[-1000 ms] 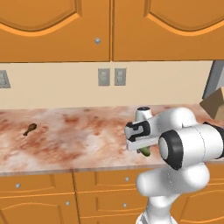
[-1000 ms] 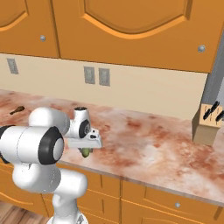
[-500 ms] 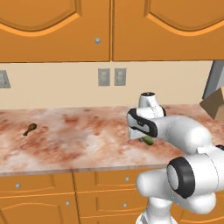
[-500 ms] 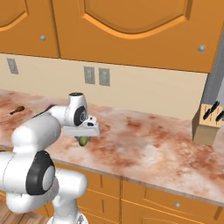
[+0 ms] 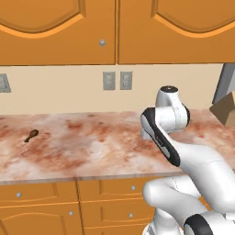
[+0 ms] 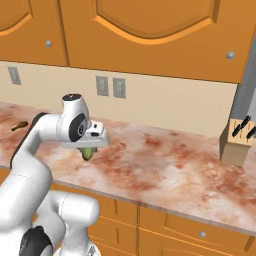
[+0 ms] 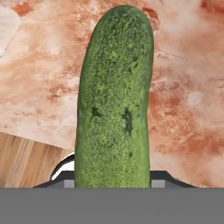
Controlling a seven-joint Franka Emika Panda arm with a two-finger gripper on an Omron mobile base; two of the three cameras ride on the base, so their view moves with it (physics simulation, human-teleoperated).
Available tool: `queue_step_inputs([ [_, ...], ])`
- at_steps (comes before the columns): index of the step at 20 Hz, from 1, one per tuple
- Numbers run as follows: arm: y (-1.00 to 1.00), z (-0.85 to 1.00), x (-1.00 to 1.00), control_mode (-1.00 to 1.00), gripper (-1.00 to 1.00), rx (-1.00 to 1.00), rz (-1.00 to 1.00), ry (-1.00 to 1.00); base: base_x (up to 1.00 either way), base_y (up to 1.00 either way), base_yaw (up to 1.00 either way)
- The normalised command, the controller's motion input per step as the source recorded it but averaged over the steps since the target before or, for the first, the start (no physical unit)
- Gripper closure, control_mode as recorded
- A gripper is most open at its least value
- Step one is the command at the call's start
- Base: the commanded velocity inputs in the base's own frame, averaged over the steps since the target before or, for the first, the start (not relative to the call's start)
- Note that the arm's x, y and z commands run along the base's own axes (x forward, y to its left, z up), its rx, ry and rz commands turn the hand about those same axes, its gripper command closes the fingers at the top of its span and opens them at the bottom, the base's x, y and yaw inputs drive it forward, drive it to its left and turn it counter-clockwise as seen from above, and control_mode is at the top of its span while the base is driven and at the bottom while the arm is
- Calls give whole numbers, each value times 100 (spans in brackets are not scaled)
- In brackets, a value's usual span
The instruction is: Place the broccoli and cucumber inside the fridge drawer. Close the drawer after placing the vegetables.
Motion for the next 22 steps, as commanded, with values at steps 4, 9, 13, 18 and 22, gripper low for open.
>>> queue_step_inputs([
  [4,0,42,-35,-100,100,0,0,-9,0,0,0],
  [9,3,1,-19,-100,100,-1,0,1,0,0,0],
  [13,7,0,0,-100,100,-1,1,1,0,0,0],
  [18,0,0,0,100,100,0,0,-2,-11,-11,-4],
  [22,0,0,0,100,100,0,0,0,-41,-62,-26],
])
